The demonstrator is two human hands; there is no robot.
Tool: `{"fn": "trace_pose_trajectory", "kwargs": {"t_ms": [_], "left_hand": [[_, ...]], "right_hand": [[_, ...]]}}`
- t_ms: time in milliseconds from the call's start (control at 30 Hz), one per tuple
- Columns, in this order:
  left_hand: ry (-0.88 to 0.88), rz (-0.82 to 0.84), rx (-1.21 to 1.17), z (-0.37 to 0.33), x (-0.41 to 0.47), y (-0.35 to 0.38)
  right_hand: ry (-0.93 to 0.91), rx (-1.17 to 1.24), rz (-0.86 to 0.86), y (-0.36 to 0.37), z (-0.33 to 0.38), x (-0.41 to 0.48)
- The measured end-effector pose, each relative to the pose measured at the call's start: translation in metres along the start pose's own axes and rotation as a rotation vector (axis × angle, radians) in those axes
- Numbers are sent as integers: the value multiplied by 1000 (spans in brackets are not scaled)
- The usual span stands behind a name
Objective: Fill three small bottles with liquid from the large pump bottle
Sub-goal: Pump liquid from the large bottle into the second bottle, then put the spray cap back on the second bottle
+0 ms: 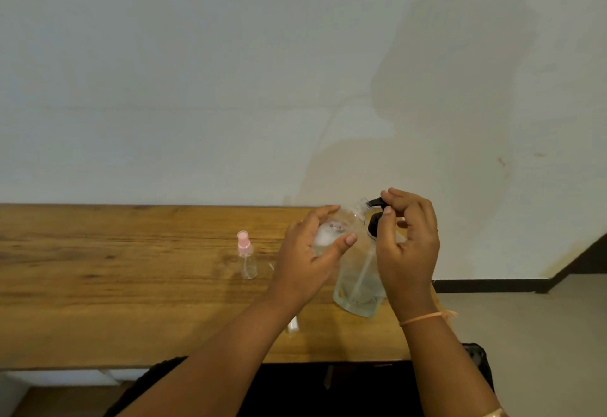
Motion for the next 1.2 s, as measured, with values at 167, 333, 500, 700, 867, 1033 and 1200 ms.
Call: {"fn": "trace_pose_trajectory", "kwargs": {"t_ms": [167, 333, 500, 700, 867, 1033, 1200], "left_hand": [[-127, -8, -289, -2, 1, 2], [-179, -8, -331, 3, 0, -4], [-269, -41, -320, 16, -1, -22], [-415, -80, -413, 33, -8, -46], [-420, -93, -354, 35, -9, -62], [-464, -115, -271, 46, -11, -71], [-497, -83, -243, 52, -13, -71]], "right_hand": [[14, 8, 31, 0, -3, 7], [13, -13, 43, -1, -3, 8], [14, -20, 45, -1, -1, 10], [10, -35, 47, -4, 2, 8], [-107, -191, -41, -7, 19, -3], [-335, -274, -36, 6, 55, -19], [-371, -203, 281, 50, 59, -44]]}}
Point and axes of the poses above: each hand's wrist, its own x-axis towards the middle knuckle, its own y-axis out of the palm, z = x × y, the point moved 8 cm from there along x, towards the middle knuckle, and after that the axes turned 3 degrees about y, right-handed, at the moved point
